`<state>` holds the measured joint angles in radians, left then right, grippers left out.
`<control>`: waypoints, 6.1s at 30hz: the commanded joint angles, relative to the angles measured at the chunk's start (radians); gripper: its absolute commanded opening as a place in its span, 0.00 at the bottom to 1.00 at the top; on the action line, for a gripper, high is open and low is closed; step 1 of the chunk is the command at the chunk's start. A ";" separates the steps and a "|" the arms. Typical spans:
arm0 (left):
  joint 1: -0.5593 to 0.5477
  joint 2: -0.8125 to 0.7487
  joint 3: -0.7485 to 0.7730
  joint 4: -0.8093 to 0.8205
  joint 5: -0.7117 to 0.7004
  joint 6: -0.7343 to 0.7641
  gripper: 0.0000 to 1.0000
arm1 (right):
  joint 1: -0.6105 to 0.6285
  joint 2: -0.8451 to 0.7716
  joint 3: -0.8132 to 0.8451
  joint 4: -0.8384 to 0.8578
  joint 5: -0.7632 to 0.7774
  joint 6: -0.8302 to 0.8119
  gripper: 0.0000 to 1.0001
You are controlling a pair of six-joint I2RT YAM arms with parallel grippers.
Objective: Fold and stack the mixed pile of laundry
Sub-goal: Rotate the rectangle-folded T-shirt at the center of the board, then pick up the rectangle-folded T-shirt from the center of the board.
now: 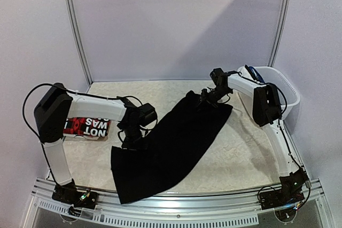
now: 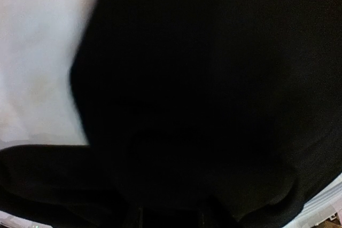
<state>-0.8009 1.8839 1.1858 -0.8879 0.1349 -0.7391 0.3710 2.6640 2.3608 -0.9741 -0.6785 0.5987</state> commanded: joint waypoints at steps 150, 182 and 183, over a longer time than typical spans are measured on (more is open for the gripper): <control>-0.322 -0.232 -0.301 0.279 0.334 -0.149 0.44 | 0.824 -1.396 -1.734 0.386 0.440 0.832 0.50; -0.348 -0.318 -0.410 0.454 0.266 -0.124 0.37 | 0.954 -1.305 -1.761 0.433 0.487 0.982 0.34; -0.348 -0.321 -0.412 0.458 0.266 -0.123 0.37 | 0.958 -1.305 -1.760 0.425 0.487 0.987 0.34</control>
<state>-1.1370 1.5650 0.7952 -0.4767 0.4095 -0.8799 1.2842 1.3556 0.5980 -0.4515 -0.1425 1.5421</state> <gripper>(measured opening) 0.375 0.341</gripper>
